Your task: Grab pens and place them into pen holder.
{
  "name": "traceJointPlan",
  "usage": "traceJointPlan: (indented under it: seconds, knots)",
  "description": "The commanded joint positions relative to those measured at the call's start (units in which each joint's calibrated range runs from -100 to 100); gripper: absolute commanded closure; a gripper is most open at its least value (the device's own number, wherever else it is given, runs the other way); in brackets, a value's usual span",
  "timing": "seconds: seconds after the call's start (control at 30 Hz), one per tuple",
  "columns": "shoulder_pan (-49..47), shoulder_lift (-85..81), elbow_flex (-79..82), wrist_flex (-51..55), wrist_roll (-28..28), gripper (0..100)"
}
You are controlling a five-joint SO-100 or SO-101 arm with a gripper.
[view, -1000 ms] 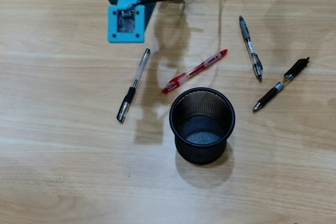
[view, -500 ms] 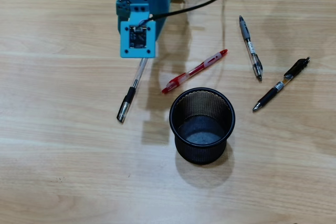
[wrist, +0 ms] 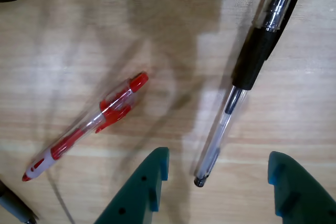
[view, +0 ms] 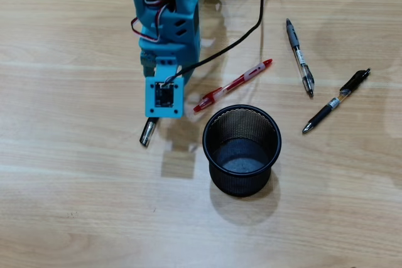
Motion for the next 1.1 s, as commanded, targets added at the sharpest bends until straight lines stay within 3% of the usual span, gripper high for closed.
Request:
traceJointPlan:
  seconds: [0.0, 0.5, 1.0, 1.07]
  knots:
    - [2.00, 1.74, -1.88, -2.88, -0.20, 78]
    - [3.83, 15.58, -1.97, -12.35, -0.20, 78]
    - [5.57, 16.17, -1.97, -12.17, -0.20, 79]
    - [5.84, 16.09, -1.97, -12.17, -0.20, 85]
